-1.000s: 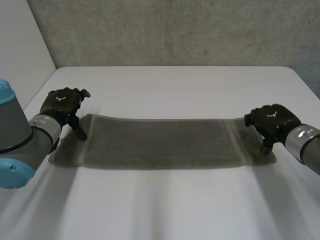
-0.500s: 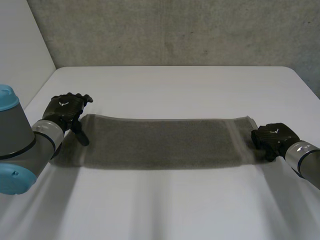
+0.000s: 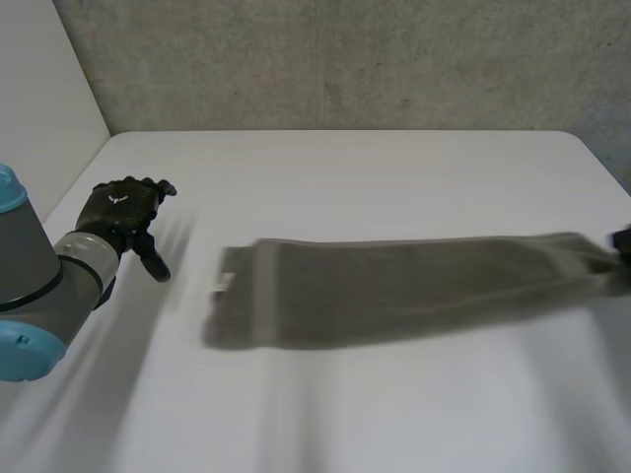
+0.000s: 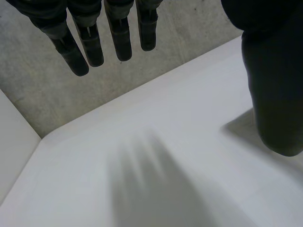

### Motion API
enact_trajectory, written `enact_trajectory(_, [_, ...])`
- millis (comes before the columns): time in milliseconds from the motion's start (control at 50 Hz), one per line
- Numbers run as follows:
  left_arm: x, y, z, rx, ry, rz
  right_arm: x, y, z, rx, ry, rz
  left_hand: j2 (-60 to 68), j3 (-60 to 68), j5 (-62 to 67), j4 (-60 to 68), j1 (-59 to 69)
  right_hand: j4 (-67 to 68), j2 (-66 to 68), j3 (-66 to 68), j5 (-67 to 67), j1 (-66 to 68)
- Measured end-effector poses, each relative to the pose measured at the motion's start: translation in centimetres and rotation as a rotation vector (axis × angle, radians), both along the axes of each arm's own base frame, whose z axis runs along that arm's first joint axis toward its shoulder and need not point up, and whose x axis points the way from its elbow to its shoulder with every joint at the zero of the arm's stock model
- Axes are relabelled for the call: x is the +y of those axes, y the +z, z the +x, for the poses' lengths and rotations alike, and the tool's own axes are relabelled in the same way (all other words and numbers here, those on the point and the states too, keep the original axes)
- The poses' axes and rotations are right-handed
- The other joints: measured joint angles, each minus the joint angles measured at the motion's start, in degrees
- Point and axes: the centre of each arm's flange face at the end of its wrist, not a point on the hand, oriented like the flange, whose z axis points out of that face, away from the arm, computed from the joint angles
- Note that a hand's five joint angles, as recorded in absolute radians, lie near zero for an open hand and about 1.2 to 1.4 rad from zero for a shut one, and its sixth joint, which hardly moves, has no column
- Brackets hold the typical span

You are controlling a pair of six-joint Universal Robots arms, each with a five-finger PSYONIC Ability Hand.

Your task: Fold the towel.

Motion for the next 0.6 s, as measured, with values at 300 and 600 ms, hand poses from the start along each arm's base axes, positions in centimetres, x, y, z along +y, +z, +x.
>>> enact_trajectory(300, [0.0, 1.1, -0.3, 0.007, -0.008, -0.034, 2.3, 9.3, 9.1, -0.015, 0.18, -0.271, 0.0, 0.0, 0.0, 0.0, 0.03, 0.0, 0.13, 0.13, 0.0, 0.22])
enact_trajectory(600, [1.1, 0.9, -1.5, 0.005, -0.044, -0.026, 15.1, 5.0, 29.6, -0.15, 0.813, -0.252, 0.0, 0.0, 0.0, 0.0, 0.03, 0.23, 0.58, 0.34, 0.01, 0.3])
